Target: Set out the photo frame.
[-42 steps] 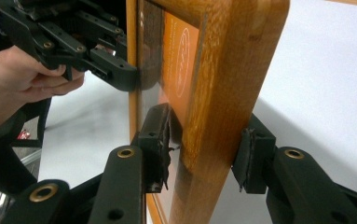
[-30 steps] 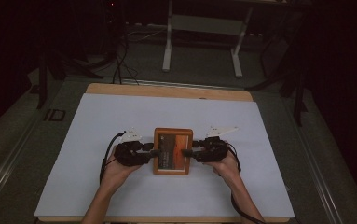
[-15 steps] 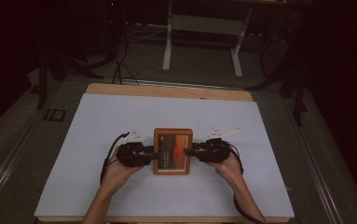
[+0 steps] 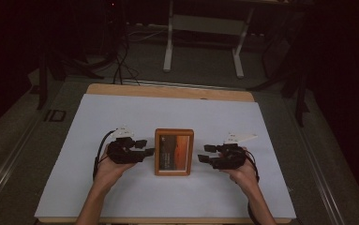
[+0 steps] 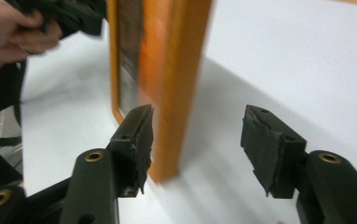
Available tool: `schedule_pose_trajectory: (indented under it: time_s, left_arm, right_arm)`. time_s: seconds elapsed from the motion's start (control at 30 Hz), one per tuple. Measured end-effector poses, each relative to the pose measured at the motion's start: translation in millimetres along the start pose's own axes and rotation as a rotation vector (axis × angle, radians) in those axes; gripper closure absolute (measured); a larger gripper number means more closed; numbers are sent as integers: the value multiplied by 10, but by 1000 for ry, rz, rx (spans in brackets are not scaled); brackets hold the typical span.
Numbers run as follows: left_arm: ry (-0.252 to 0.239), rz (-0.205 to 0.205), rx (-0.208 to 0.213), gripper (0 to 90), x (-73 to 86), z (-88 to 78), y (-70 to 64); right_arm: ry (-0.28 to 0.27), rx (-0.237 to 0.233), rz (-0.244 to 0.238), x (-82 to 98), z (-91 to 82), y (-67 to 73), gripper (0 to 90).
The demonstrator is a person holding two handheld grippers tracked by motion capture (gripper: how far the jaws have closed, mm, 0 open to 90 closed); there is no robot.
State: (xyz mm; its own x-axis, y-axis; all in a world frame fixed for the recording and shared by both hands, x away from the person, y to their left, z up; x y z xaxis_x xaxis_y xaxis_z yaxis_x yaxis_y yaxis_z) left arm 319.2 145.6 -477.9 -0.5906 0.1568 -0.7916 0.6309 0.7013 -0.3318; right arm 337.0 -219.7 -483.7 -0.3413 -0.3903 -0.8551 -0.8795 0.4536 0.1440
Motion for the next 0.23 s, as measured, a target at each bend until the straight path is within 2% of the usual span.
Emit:
schedule_pose_trajectory:
  time_s: [0.03,0.07,0.17,0.2,0.23]
  left_arm:
    - [-14,-1,-39,460,2,-41,41]
    - [-14,-1,-39,454,2,-41,41]
    - [-11,2,-156,441,43,-65,136]
    - [-11,2,-156,434,43,-65,136]
    - [-10,-21,-220,434,94,-81,220]
  right_arm:
    - [14,25,11,84,-67,-22,409]
    - [14,25,11,84,-67,-22,409]
    - [47,77,28,199,-148,-83,379]
    - [47,77,28,199,-148,-83,379]
    - [55,95,37,230,-175,-105,365]
Point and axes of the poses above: each handheld gripper's, and its own axes: z roughly forward along the jaws, x roughly out of its underside, y roughly to its left, the point moved 1 cm from there along z, roughly forward along the jaws, and after that the axes turned 6 degrees about -z, right-handed, at the moved point
